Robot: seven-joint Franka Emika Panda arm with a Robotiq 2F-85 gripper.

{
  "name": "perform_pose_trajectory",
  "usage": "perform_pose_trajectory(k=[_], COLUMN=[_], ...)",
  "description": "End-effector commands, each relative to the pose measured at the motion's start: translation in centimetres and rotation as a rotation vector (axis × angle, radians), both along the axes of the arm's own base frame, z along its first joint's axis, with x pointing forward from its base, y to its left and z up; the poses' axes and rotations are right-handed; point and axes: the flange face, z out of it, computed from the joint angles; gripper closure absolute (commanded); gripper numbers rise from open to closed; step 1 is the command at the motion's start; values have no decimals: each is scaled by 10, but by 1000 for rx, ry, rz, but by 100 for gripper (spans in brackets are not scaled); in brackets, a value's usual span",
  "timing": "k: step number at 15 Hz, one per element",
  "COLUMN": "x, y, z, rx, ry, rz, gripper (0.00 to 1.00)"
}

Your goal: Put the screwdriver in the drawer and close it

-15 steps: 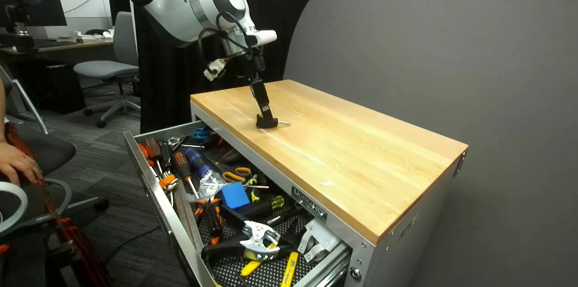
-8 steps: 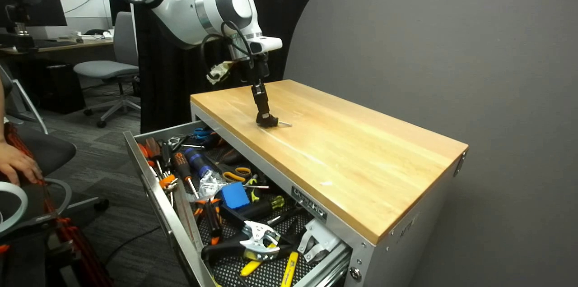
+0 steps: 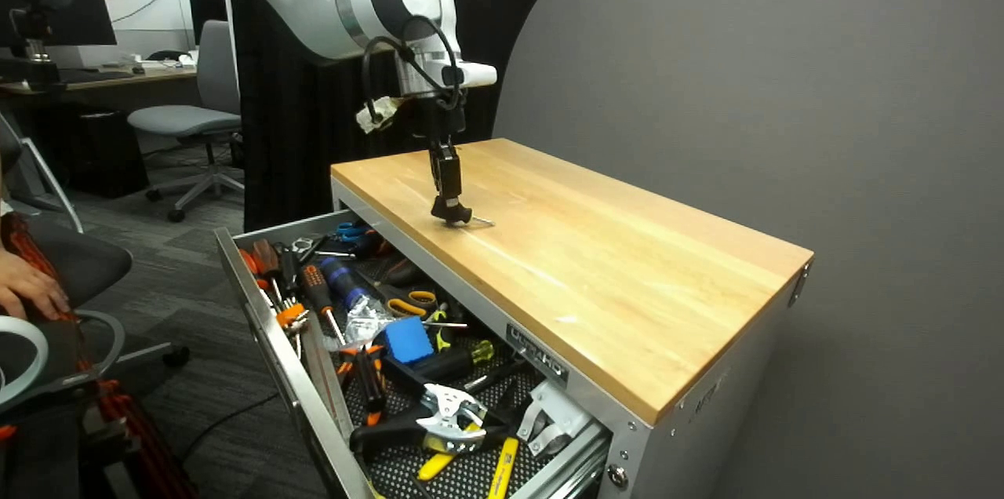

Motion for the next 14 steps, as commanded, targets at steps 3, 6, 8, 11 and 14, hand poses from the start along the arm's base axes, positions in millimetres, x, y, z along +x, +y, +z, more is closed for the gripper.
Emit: perform_pose_trajectory(k=[3,6,8,11,14], x=[-64,-90,-103,-114,-116], y=[-23,-34,-35,-33,-24], z=[30,31,28,23,18], rx=[26,9,5,-3,11], ry=[138,185,215,231,220], rz=[165,218,244,266,273], gripper=[85,85,85,85,40])
